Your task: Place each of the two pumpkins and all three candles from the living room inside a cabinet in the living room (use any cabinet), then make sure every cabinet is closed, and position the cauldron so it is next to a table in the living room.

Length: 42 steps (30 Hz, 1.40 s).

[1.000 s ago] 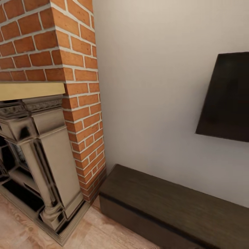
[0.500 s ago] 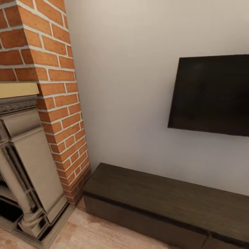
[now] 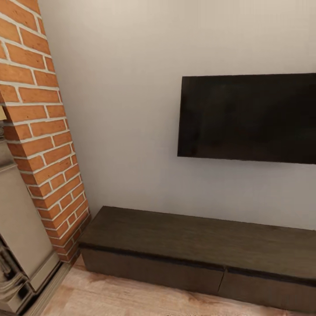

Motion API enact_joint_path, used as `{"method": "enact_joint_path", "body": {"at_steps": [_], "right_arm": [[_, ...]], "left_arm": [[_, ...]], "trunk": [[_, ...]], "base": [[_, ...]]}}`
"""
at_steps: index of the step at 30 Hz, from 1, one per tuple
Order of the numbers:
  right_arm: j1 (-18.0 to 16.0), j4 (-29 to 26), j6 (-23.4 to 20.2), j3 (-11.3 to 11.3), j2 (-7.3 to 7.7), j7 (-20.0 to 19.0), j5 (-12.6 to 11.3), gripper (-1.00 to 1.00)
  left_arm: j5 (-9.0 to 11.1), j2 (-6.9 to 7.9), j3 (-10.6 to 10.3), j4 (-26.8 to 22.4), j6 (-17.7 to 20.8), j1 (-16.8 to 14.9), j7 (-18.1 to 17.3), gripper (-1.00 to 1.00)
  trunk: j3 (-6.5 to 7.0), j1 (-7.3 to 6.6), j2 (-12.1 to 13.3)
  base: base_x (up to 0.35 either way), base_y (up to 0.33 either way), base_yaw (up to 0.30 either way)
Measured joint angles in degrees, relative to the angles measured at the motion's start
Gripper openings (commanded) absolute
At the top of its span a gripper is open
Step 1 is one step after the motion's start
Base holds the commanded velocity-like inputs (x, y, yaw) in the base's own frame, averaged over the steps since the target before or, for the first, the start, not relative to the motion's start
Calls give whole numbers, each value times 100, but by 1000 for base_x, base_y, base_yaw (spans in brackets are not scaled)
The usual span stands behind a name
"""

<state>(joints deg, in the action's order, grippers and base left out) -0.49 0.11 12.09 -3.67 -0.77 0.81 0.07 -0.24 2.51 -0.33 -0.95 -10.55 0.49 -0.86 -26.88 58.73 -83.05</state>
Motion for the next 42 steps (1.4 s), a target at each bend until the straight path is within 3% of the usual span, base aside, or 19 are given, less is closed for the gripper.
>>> {"method": "enact_joint_path", "body": {"at_steps": [17,29,42], "right_arm": [[0,0,0,4,0,-1,5,100],[0,0,0,6,-8,-6,14,100],[-1,0,0,5,-9,-9,16,100]], "left_arm": [[16,3,0,0,-96,0,0,100],[16,3,0,-1,-98,0,1,100],[16,2,0,-1,-104,1,6,100]], "trunk": [[0,1,0],[0,0,0],[0,0,0]], "base": [[-67,-7,-285],[-160,-140,-277],[-124,-7,46]]}}
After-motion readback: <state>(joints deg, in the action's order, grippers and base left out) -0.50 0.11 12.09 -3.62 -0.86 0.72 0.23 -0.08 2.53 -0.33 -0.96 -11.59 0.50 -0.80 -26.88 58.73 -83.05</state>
